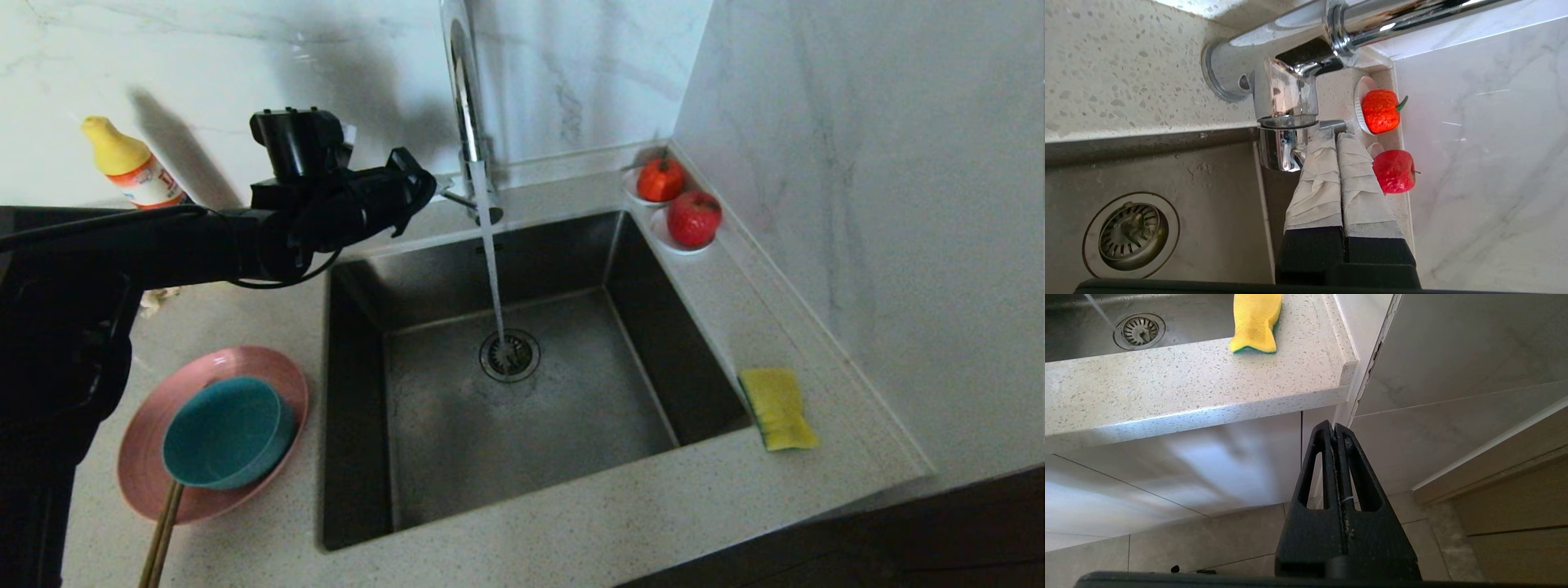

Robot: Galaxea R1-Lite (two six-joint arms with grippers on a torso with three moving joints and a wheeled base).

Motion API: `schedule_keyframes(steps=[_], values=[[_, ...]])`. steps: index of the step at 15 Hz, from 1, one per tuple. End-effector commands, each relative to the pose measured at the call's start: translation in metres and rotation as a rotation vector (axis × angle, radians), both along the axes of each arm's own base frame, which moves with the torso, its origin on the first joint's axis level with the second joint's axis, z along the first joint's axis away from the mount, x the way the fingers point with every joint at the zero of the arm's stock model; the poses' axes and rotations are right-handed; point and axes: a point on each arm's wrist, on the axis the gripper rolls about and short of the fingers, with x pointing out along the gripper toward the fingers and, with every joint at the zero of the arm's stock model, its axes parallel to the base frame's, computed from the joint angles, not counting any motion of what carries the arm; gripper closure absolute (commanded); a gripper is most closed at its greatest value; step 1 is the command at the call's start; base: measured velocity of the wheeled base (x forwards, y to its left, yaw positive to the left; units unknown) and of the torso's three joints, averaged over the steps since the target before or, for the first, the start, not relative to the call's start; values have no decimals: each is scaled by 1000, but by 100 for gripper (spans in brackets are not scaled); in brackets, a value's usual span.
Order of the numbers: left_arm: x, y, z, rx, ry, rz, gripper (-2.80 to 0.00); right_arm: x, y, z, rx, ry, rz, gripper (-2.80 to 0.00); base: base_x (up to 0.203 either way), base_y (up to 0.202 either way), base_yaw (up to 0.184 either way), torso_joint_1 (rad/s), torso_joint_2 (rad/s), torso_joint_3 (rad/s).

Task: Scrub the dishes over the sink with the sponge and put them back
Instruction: Turn on the faucet, then rinse the chopsticks

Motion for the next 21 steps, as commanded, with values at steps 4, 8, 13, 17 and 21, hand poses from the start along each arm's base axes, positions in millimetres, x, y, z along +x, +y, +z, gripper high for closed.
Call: schedule_keyframes(steps=[4, 8, 13, 17, 21], values=[[-3, 1, 8, -8, -16, 3, 0, 0, 0, 0, -1, 0, 0, 0, 0, 0, 0, 0, 0, 0], [-20, 20, 41, -18, -82, 46, 0, 0, 0, 0, 0, 1, 0, 0, 0, 0, 0, 0, 0, 0], [-70, 33, 89, 120, -118, 211, 0, 0, 0, 0, -1, 1, 0, 0, 0, 0, 0, 0, 0, 0], [-162, 50, 152, 208, -199, 361, 0, 0, 0, 0, -1, 1, 0, 0, 0, 0, 0, 0, 0, 0], [-276, 73, 182, 340, -193, 516, 0, 0, 0, 0, -1, 1, 0, 0, 0, 0, 0, 0, 0, 0]])
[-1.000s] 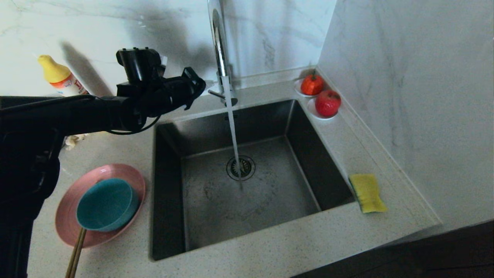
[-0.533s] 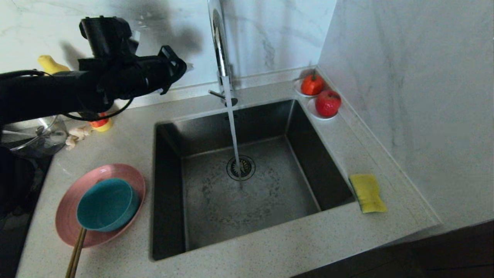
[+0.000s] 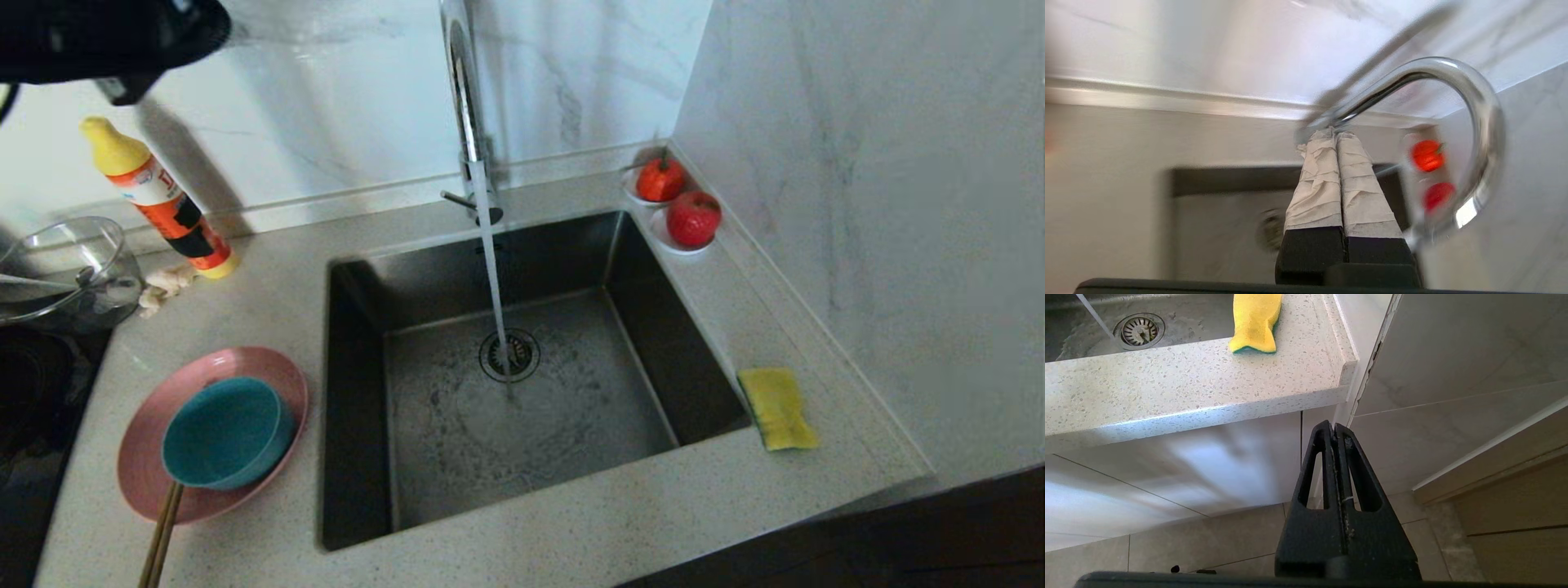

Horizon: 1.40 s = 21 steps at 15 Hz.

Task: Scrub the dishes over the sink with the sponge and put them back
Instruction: Rinse the chopsticks

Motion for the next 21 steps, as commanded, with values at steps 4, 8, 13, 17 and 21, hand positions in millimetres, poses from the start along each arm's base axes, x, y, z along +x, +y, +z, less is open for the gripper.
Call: schedule_keyframes(steps=[4, 8, 13, 17, 21], values=[[-148, 31, 2, 142, 45, 250, 0, 0, 0, 0, -1, 2, 0, 0, 0, 0, 0, 0, 0, 0], [-189, 39, -59, 291, 253, 288, 0, 0, 0, 0, -1, 2, 0, 0, 0, 0, 0, 0, 0, 0], [-189, 42, -140, 417, 588, 344, 0, 0, 0, 0, -1, 1, 0, 0, 0, 0, 0, 0, 0, 0], [-190, 42, -177, 383, 720, 349, 0, 0, 0, 0, 0, 2, 0, 0, 0, 0, 0, 0, 0, 0], [-184, 55, -192, 295, 832, 347, 0, 0, 0, 0, 0, 0, 0, 0, 0, 0, 0, 0, 0, 0]])
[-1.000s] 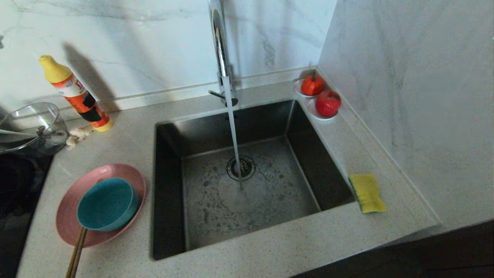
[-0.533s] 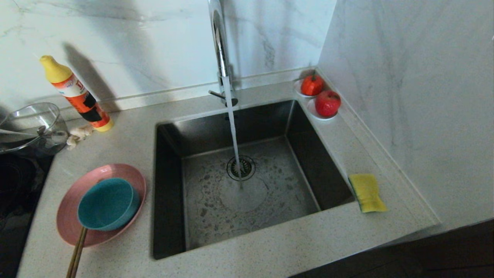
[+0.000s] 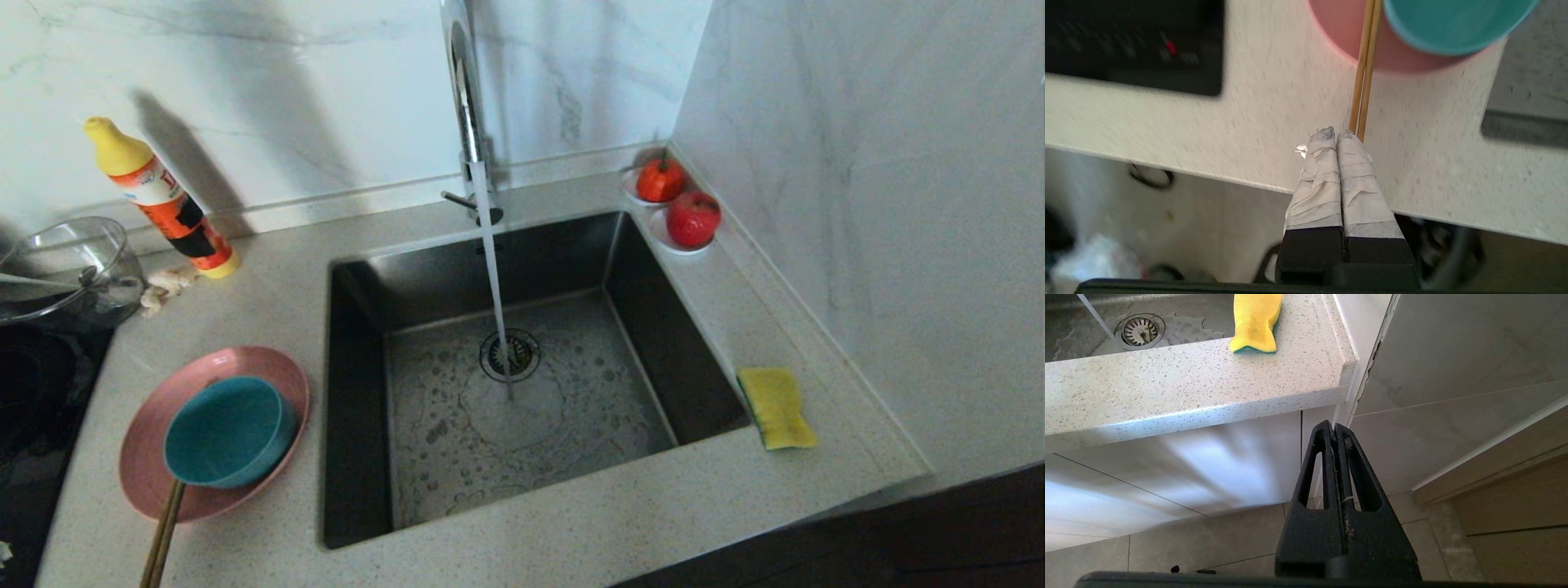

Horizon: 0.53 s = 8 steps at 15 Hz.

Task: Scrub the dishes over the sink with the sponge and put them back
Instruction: Rinse the chopsticks

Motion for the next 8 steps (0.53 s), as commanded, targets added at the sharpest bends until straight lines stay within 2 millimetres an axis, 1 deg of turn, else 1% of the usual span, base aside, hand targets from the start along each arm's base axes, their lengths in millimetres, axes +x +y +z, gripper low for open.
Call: schedule_keyframes(steps=[1, 4, 6, 7, 8], values=[[6, 8, -9, -85, 61, 3, 0, 0, 0, 0, -1, 2, 0, 0, 0, 0, 0, 0, 0, 0], [20, 15, -28, -117, 134, -19, 0, 0, 0, 0, -1, 2, 0, 0, 0, 0, 0, 0, 0, 0], [23, 16, -34, -121, 160, -18, 0, 0, 0, 0, -1, 1, 0, 0, 0, 0, 0, 0, 0, 0], [23, 16, -36, -119, 169, -20, -280, 0, 0, 0, 0, 2, 0, 0, 0, 0, 0, 0, 0, 0], [23, 16, -39, -121, 184, -22, -280, 0, 0, 0, 0, 2, 0, 0, 0, 0, 0, 0, 0, 0]])
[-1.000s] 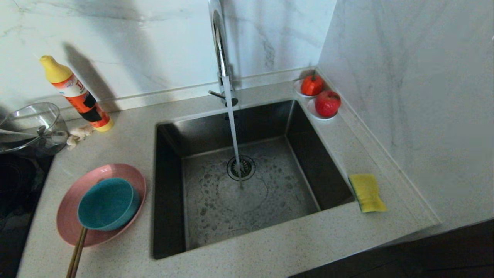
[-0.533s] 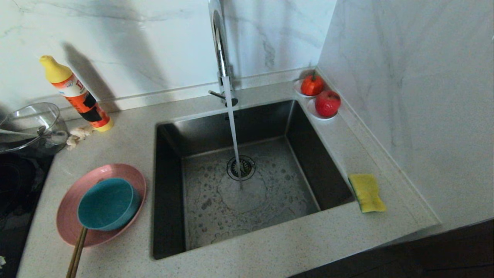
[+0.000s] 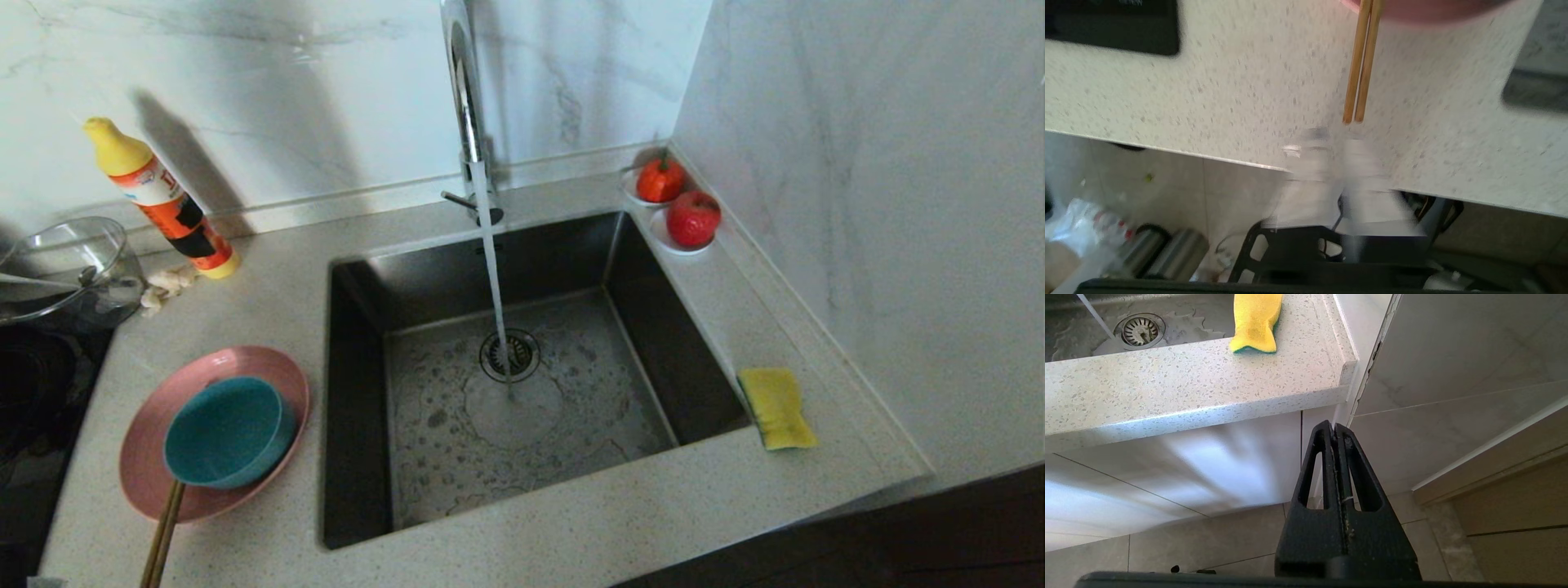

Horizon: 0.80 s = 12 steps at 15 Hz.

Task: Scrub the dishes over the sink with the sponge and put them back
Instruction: Rinse the chopsticks

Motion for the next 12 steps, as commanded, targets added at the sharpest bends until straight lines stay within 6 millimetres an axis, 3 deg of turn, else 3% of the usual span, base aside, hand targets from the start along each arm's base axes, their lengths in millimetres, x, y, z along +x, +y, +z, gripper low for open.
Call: schedule_keyframes(steps=[1, 12], values=[[3, 1, -8, -11, 51, 3, -280, 0, 0, 0, 1, 0, -1, 0, 0, 0, 0, 0, 0, 0], [15, 2, -39, -147, 200, -42, -280, 0, 0, 0, 0, 1, -1, 0, 0, 0, 0, 0, 0, 0]])
